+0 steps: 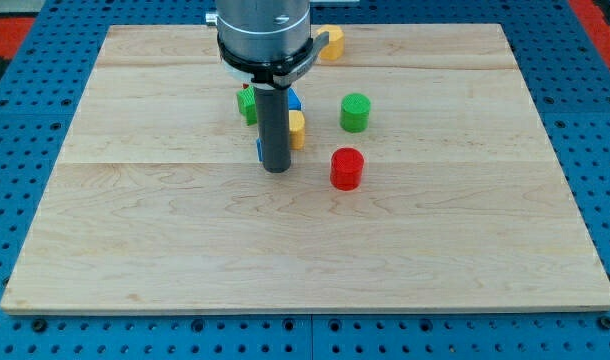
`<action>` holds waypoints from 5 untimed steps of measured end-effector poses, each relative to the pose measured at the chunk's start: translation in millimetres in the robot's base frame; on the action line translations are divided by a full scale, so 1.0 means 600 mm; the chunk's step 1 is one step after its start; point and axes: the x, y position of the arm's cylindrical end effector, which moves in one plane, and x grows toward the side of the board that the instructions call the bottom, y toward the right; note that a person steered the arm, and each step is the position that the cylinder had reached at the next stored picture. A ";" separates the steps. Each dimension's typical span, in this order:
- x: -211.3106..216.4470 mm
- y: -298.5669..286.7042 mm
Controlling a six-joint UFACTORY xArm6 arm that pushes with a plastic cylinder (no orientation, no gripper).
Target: Point your arm towards red circle
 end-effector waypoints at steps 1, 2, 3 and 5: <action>-0.007 -0.006; 0.005 -0.006; 0.046 0.013; 0.078 0.101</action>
